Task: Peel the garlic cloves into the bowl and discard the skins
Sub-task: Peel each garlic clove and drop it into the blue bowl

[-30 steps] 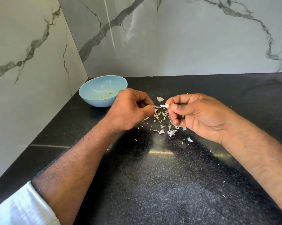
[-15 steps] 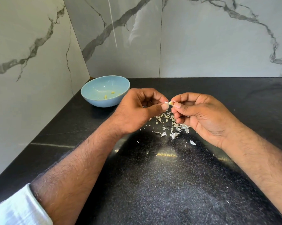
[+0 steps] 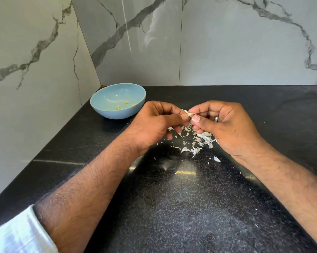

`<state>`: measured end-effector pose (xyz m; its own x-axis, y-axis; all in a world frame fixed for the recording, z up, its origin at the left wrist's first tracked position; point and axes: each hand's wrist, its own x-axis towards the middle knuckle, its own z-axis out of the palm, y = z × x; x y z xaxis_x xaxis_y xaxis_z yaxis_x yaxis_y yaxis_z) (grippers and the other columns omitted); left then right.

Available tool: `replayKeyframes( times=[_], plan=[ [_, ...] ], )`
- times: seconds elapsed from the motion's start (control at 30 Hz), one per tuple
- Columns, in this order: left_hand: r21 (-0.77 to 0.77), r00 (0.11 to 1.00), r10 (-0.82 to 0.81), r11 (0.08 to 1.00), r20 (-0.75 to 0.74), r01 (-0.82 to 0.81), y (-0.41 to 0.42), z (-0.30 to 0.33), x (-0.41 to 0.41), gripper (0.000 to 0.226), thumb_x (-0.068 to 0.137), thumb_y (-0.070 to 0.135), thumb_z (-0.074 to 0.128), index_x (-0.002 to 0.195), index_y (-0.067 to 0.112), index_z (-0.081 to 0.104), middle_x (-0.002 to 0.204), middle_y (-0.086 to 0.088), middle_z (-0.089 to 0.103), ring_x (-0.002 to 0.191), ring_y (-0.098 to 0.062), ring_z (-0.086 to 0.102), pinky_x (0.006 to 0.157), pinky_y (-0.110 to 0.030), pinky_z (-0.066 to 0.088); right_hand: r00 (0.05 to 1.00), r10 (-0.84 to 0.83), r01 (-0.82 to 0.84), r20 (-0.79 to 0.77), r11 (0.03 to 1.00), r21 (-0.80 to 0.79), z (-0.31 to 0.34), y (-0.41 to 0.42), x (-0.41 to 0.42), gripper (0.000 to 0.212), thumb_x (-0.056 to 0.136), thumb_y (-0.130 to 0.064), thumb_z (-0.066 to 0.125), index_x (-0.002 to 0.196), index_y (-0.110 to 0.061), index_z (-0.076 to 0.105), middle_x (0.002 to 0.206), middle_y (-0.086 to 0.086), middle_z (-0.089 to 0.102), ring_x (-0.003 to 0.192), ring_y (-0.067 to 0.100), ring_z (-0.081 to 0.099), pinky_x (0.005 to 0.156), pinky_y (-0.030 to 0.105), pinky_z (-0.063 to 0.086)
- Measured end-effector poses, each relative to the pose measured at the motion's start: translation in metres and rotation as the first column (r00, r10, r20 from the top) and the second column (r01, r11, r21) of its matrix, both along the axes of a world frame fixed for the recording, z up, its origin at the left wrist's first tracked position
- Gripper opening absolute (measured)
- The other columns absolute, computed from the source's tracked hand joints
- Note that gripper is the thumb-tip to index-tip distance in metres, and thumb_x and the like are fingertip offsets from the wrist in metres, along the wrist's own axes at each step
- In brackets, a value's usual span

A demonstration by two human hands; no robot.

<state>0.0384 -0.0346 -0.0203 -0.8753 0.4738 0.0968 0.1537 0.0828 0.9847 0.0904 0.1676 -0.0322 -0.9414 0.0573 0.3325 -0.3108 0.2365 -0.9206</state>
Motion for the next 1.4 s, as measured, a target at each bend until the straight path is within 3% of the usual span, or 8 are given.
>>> replayKeyframes(
  times=[0.2, 0.43, 0.73, 0.93, 1.17, 1.27, 1.33, 1.4],
  plan=[
    [0.035, 1.0, -0.006, 0.999, 0.011, 0.005, 0.002, 0.0, 0.002, 0.012, 0.098, 0.005, 0.072, 0.099, -0.006, 0.076, 0.089, -0.018, 0.075, 0.065, -0.016, 0.063, 0.051, -0.026, 0.045, 0.979, -0.11, 0.153, -0.171, 0.953, 0.262, -0.001, -0.001, 0.003, 0.013, 0.093, -0.014, 0.079, 0.102, -0.024, 0.081, 0.082, -0.007, 0.076, 0.073, 0.014, 0.072, 0.069, 0.036, 0.064],
    [0.015, 1.0, 0.005, 1.0, 0.007, -0.005, 0.001, 0.0, 0.001, 0.015, 0.099, 0.006, 0.071, 0.1, -0.008, 0.075, 0.09, -0.018, 0.076, 0.064, -0.016, 0.063, 0.051, -0.025, 0.047, 0.944, -0.146, 0.259, -0.295, 0.882, 0.393, 0.003, -0.005, 0.008, 0.011, 0.093, -0.016, 0.079, 0.099, -0.025, 0.081, 0.08, -0.015, 0.074, 0.072, 0.008, 0.068, 0.063, 0.027, 0.058],
    [0.025, 1.0, -0.013, 1.0, 0.026, 0.012, 0.002, -0.002, -0.001, 0.011, 0.1, 0.006, 0.07, 0.097, -0.003, 0.075, 0.085, -0.014, 0.073, 0.062, -0.016, 0.062, 0.049, -0.024, 0.047, 0.914, -0.12, 0.305, -0.388, 0.834, 0.46, 0.005, -0.006, 0.009, 0.009, 0.094, -0.016, 0.077, 0.099, -0.022, 0.08, 0.083, -0.012, 0.072, 0.075, 0.009, 0.068, 0.066, 0.036, 0.057],
    [0.033, 0.999, -0.022, 0.999, 0.025, 0.021, 0.003, -0.002, 0.0, 0.011, 0.101, 0.004, 0.068, 0.095, -0.004, 0.073, 0.084, -0.016, 0.07, 0.061, -0.016, 0.059, 0.051, -0.025, 0.048, 0.927, -0.139, 0.288, -0.349, 0.86, 0.422, 0.004, -0.008, 0.009, 0.01, 0.094, -0.015, 0.078, 0.099, -0.024, 0.081, 0.08, -0.014, 0.073, 0.072, 0.008, 0.068, 0.064, 0.03, 0.057],
    [-0.045, 0.999, 0.019, 0.999, -0.04, -0.02, 0.003, -0.001, 0.001, 0.013, 0.102, 0.006, 0.066, 0.093, -0.001, 0.073, 0.078, -0.008, 0.073, 0.062, -0.015, 0.058, 0.051, -0.024, 0.046, 0.986, -0.134, 0.155, -0.101, 0.958, 0.241, 0.004, -0.005, 0.006, 0.019, 0.094, -0.008, 0.076, 0.096, -0.027, 0.078, 0.08, -0.001, 0.074, 0.071, 0.013, 0.07, 0.063, 0.031, 0.061],
    [-0.093, 0.998, 0.055, 0.994, -0.043, -0.059, 0.001, 0.001, 0.0, 0.014, 0.102, 0.008, 0.066, 0.092, 0.002, 0.074, 0.078, -0.006, 0.074, 0.062, -0.013, 0.06, 0.053, -0.025, 0.047, 0.999, -0.004, 0.008, 0.052, 0.998, -0.061, 0.009, -0.005, 0.006, 0.017, 0.092, -0.001, 0.073, 0.096, -0.017, 0.077, 0.08, 0.007, 0.074, 0.069, 0.015, 0.064, 0.059, 0.028, 0.051],
    [-0.196, 0.989, 0.099, 0.973, -0.111, -0.119, -0.002, 0.001, -0.001, 0.014, 0.099, 0.014, 0.071, 0.087, 0.007, 0.075, 0.074, -0.003, 0.073, 0.061, -0.011, 0.061, 0.056, -0.027, 0.048, 0.976, 0.152, -0.094, 0.158, 0.942, -0.321, 0.013, -0.003, 0.007, 0.012, 0.087, -0.005, 0.072, 0.098, -0.009, 0.075, 0.081, 0.009, 0.071, 0.071, 0.016, 0.06, 0.06, 0.028, 0.047],
    [-0.369, 0.958, 0.137, 0.902, -0.251, -0.226, -0.005, 0.001, -0.004, 0.016, 0.089, 0.023, 0.08, 0.077, 0.015, 0.074, 0.066, 0.003, 0.071, 0.058, -0.008, 0.059, 0.059, -0.026, 0.05, 0.939, 0.258, -0.128, 0.228, 0.877, -0.463, 0.017, -0.001, 0.008, 0.018, 0.083, -0.008, 0.07, 0.1, -0.007, 0.074, 0.083, 0.009, 0.068, 0.074, 0.017, 0.057, 0.062, 0.028, 0.045]
  ],
)
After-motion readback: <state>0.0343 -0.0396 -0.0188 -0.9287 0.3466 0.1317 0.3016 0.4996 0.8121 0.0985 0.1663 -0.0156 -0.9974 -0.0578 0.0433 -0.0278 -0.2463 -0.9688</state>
